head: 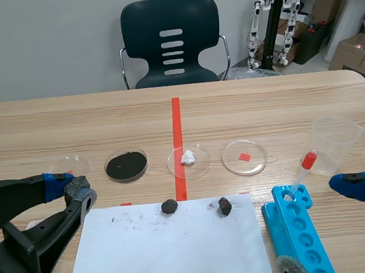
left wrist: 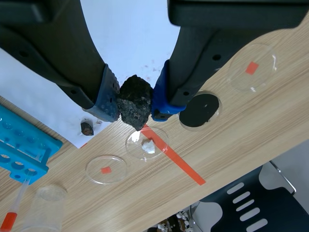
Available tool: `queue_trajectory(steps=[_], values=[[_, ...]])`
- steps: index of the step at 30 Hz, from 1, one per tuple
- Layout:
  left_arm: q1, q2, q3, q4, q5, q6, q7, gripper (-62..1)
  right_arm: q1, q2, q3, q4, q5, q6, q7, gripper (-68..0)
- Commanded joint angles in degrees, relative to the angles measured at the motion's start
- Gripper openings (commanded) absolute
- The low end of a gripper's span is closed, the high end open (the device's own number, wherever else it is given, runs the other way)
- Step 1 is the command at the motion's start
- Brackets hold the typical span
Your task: Put the mineral in the empty petri dish
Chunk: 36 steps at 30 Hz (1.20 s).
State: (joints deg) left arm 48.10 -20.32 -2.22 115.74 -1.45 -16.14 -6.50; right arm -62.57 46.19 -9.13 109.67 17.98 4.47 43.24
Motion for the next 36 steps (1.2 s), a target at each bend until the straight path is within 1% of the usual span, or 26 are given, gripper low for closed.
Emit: queue_trajectory(steps=[1, 6, 10, 14, 36], values=[[0.44, 0.28, 0.0, 0.46, -0.2, 0.31, -0.98, -51.9, 0.5, 0.0, 0.15, 1.18, 0.24, 0.02, 0.87, -8.4], [0.44, 0.28, 0.0, 0.46, -0.13, 0.31, -0.98, -51.9, 0.5, 0.0, 0.15, 1.18, 0.24, 0.02, 0.87, -8.4], [0.44, 0.28, 0.0, 0.46, 2.89, 0.31, -1.03, -51.9, 0.5, 0.0, 0.15, 1.18, 0.24, 0.02, 0.87, -8.4], [0.31, 0.28, 0.0, 0.46, 4.13, 0.31, -0.98, -51.9, 0.5, 0.0, 0.15, 1.18, 0.24, 0.02, 0.87, -8.4], [-0.63, 0.28, 0.0, 0.46, 4.11, 0.28, -0.96, -51.9, 0.5, -0.02, 0.15, 1.18, 0.24, 0.02, 0.87, -8.4]])
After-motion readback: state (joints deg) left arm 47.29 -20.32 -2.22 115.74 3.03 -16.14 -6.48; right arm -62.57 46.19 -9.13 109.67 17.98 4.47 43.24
